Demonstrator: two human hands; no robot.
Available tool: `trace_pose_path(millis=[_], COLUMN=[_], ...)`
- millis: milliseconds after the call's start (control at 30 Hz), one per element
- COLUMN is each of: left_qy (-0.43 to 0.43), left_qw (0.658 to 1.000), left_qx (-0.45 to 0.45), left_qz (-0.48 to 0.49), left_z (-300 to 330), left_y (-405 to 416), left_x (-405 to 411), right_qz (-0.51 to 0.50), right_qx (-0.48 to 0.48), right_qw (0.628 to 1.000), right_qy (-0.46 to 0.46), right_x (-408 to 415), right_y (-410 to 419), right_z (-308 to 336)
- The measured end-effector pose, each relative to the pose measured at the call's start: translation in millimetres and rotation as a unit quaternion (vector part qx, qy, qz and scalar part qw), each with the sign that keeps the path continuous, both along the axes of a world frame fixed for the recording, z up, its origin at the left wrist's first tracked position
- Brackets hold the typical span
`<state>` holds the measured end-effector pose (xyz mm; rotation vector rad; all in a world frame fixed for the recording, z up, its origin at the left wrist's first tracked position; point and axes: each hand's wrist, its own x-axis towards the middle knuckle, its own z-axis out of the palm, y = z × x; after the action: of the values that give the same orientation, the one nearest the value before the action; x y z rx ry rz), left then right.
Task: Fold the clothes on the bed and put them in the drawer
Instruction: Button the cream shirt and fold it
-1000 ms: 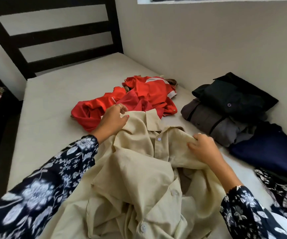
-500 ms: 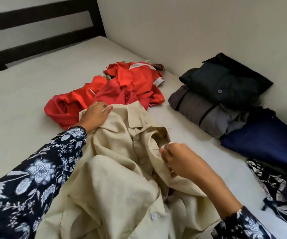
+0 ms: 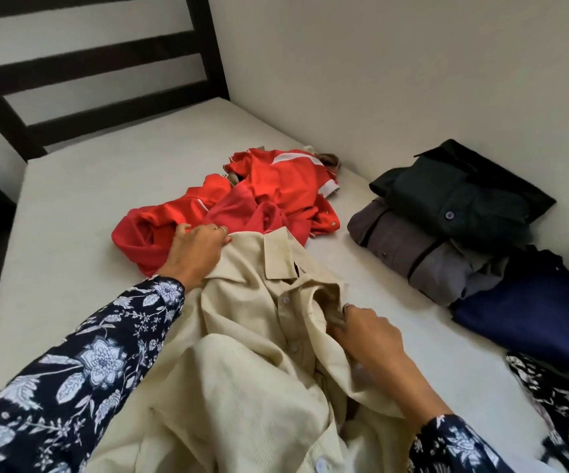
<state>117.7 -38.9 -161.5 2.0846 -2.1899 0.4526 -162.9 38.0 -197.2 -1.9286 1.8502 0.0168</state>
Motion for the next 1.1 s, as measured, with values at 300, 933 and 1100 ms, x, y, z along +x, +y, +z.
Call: trace_pose_path(millis=[300, 933, 1100], left_qy=[0.27, -0.069, -0.238], left_qw=[0.945, 0.882, 0.839], left_qx=[-0.18, -0.411, -0.417], left_qz=[0.046, -0.218, -0.255], left_z=[123, 395, 398], left_y=[13, 99, 116], left_x=[32, 71, 62], right_qz=[-0.196, 0.139, 0.155], right_qx=[-0.184, -0.153, -0.094], right_qw=[0.935, 0.928, 0.954], right_qy=[-0.232, -0.309, -0.238], right_x=[-41, 15, 91], right_y=[-10, -2, 14], right_z=[28, 269, 163])
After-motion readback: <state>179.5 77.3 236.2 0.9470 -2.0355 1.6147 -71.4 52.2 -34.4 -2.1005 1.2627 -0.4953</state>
